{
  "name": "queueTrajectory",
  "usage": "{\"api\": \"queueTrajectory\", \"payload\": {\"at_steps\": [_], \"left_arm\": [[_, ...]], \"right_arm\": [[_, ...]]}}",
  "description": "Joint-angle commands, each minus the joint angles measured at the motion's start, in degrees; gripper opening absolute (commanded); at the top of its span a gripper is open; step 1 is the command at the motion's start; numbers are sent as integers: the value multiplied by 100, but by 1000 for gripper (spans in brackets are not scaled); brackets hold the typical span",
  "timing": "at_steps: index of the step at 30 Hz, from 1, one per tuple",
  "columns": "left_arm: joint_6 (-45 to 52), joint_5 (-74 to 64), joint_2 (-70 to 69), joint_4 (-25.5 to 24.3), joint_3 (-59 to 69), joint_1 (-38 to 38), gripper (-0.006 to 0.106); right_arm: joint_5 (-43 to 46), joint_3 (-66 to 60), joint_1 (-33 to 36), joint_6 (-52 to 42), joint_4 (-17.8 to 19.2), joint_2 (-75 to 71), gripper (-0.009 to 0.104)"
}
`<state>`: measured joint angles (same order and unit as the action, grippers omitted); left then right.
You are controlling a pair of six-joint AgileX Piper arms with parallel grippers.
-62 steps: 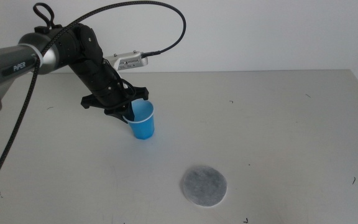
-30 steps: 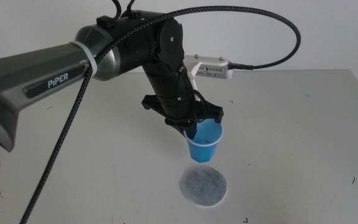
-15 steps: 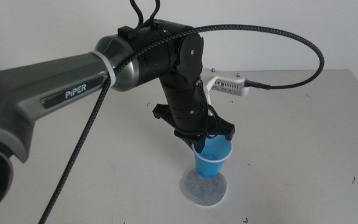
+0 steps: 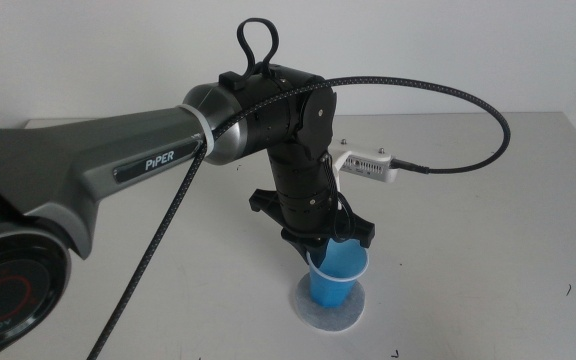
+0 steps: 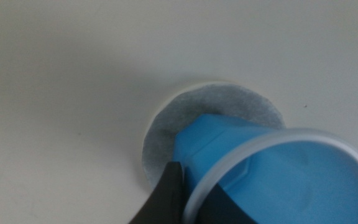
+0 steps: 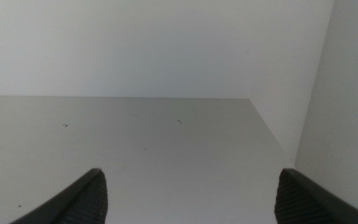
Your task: Place an empty cup on a cup mat.
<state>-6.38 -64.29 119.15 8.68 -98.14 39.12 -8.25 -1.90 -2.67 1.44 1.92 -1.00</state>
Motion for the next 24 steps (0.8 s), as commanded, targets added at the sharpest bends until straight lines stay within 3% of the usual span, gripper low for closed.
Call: {"api": "queueTrajectory", "payload": {"at_steps": [1,6,9,12,18,19,21,24], "left_arm": [[-46,-70,-253,106,-158,36,0],[-46,-173,-192,147,-158,36,3],[-46,-241,-192,147,-164,36,11],[-46,-322,-192,97,-164,36,29],[127,-410,-283,-33,-164,26,79],[208,-410,-393,-56,-169,26,92],[370,-410,-537,-76,-176,19,103],[554,-413,-809,-43,-176,-26,105]], "right_arm": [[448,66,11,-49,52,-110,94],[448,66,11,-49,52,-110,94],[448,66,11,-49,52,-110,94],[448,66,11,-49,52,-110,94],[448,66,11,-49,52,-110,94],[448,66,11,-49,52,-110,94],[448,66,11,-49,52,-110,94],[448,66,11,-49,52,-110,94]]}}
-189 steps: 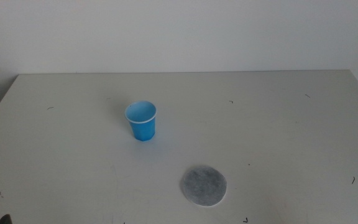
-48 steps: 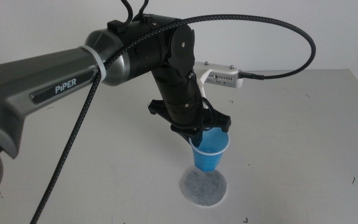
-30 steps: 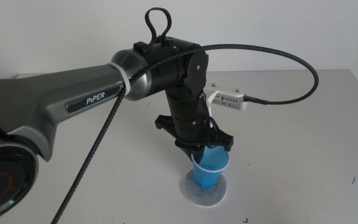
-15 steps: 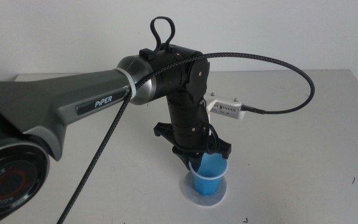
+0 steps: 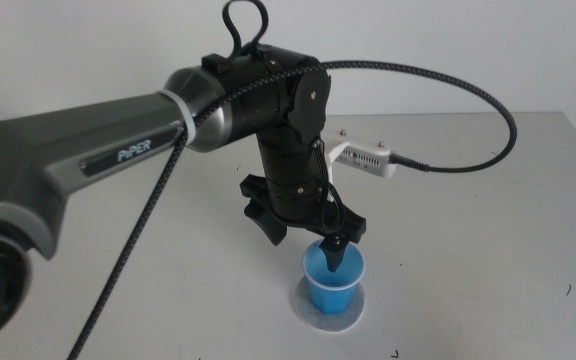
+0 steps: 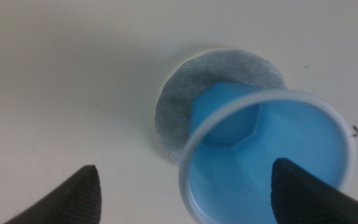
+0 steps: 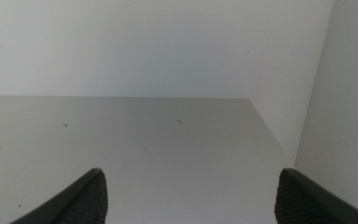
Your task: Place an empty cup on a cup mat.
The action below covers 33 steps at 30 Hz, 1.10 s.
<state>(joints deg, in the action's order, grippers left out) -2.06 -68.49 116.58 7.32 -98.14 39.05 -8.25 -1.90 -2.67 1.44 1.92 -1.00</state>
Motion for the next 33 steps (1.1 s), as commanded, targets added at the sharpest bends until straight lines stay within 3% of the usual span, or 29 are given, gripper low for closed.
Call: {"api": "queueTrajectory", "payload": {"at_steps": [1,7,14,21,27,29,33], "left_arm": [[154,-10,-642,100,-176,-49,105],[36,-151,-1518,174,-176,-300,105],[-7,0,-2396,-177,-176,-311,105],[-409,-201,-3227,-1384,-55,-311,105],[-548,542,-4481,-2444,1086,-395,105],[-567,950,-4886,-2402,1600,-657,105],[-219,1792,-5790,-1735,2867,-1586,105]], "right_arm": [[448,66,11,-49,52,-110,94],[448,66,11,-49,52,-110,94],[448,66,11,-49,52,-110,94],[448,66,11,-49,52,-110,94],[448,66,11,-49,52,-110,94],[448,66,11,-49,52,-110,94],[448,66,11,-49,52,-110,94]]}}
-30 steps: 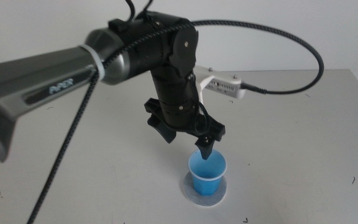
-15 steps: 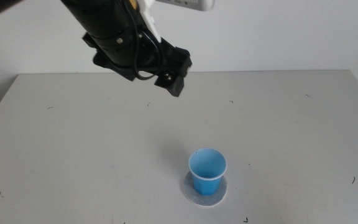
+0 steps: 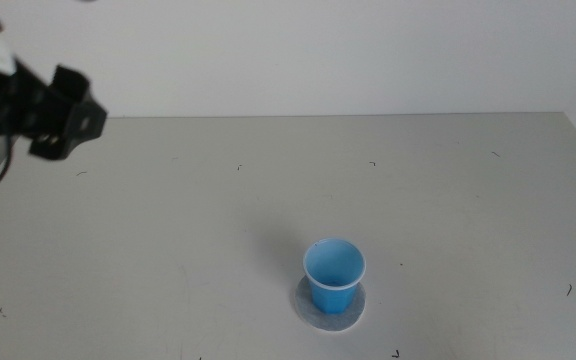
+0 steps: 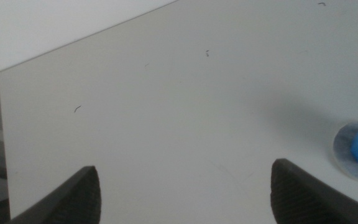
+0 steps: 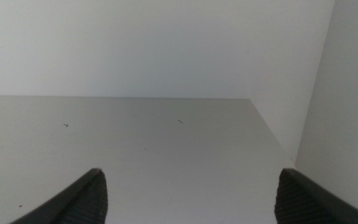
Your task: Place an empty cup on a cup mat.
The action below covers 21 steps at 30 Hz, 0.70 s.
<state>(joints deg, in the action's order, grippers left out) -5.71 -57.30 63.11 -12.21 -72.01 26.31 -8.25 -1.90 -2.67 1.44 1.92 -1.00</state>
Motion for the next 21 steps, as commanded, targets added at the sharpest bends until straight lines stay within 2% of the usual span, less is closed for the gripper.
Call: {"api": "queueTrajectory", "payload": {"at_steps": [1,5,12,21], "left_arm": [[293,842,-682,346,515,-510,105],[847,1682,-1490,744,1757,-1309,105],[878,2898,-2939,1036,3658,-2295,105],[743,4362,-4511,1142,5709,-2569,105]], "right_arm": [[448,66,11,-49,52,-110,94],[448,66,11,-49,52,-110,94],[448,66,11,-49,52,-110,94],[448,66,11,-49,52,-110,94]]}}
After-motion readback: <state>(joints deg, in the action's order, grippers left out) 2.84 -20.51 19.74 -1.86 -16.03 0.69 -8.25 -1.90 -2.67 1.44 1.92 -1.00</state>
